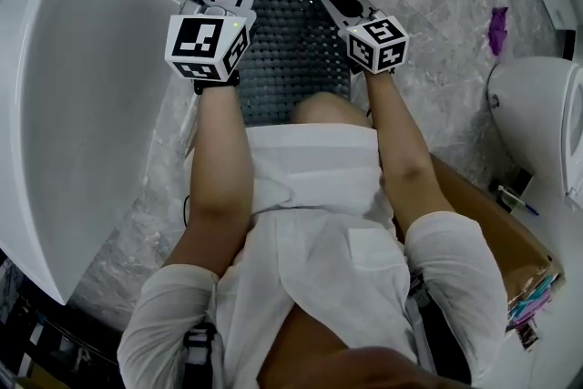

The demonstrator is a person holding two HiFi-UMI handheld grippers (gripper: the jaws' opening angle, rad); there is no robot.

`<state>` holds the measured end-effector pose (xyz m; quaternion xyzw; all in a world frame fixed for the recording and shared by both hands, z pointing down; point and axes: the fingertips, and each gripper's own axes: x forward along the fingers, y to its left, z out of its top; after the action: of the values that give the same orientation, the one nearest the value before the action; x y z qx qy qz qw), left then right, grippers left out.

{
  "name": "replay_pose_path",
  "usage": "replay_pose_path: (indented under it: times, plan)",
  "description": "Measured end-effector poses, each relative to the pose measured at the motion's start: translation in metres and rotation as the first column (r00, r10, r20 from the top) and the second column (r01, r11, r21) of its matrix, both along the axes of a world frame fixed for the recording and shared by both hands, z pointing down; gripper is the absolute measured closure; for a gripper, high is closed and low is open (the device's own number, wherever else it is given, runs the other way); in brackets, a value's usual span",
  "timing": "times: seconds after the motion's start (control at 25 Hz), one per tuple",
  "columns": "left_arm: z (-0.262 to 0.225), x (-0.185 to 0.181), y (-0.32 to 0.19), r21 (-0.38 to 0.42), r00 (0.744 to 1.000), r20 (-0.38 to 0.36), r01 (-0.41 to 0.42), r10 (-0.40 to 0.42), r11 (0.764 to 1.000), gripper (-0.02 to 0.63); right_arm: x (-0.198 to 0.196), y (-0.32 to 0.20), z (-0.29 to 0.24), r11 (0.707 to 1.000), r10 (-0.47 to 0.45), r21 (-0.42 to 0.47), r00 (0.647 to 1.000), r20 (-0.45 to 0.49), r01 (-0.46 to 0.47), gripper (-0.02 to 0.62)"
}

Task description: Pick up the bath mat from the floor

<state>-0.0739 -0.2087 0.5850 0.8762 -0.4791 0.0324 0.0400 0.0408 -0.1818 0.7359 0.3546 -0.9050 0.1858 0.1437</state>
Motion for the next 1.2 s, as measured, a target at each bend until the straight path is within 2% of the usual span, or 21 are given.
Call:
replay_pose_path:
  times: [0.2,0.36,0.48,0.64,0.76,1.0,1.08,1.2]
  plan:
    - [-0.01,-0.011,0.002,0.022,1.0,-0.015,0.025,-0.025,0.999,0.568,-0.028,-0.014,-0.068,0.994,-0.003,0.105,0.998,0.058,-0.003,0.56]
    - [-0.021,-0.028,0.003,0.054,0.996,-0.055,0.075,-0.072,0.996,0.568,-0.048,-0.029,-0.127,0.977,0.003,0.213,0.997,0.072,-0.019,0.56]
    - [-0.026,-0.039,0.0,0.067,0.99,-0.102,0.108,-0.101,0.992,0.568,-0.053,-0.037,-0.17,0.953,0.037,0.297,0.994,0.105,-0.067,0.56]
    - [-0.031,-0.046,0.001,0.069,0.982,-0.139,0.141,-0.13,0.988,0.568,-0.048,-0.039,-0.214,0.904,0.142,0.383,0.978,0.154,-0.192,0.56]
    - [-0.038,-0.047,0.004,0.08,0.979,-0.154,0.15,-0.137,0.985,0.568,-0.049,-0.035,-0.236,0.866,0.165,0.442,0.968,0.187,-0.233,0.56]
    - [-0.046,-0.053,0.005,0.109,0.979,-0.149,0.159,-0.142,0.981,0.568,-0.051,-0.023,-0.265,0.816,0.144,0.524,0.964,0.224,-0.243,0.561]
    - [-0.044,-0.055,0.007,0.105,0.978,-0.145,0.164,-0.148,0.981,0.568,-0.05,-0.017,-0.272,0.805,0.134,0.542,0.964,0.228,-0.24,0.561]
    - [-0.042,-0.057,0.006,0.105,0.977,-0.145,0.171,-0.155,0.98,0.568,-0.046,-0.015,-0.273,0.806,0.128,0.542,0.964,0.233,-0.238,0.561]
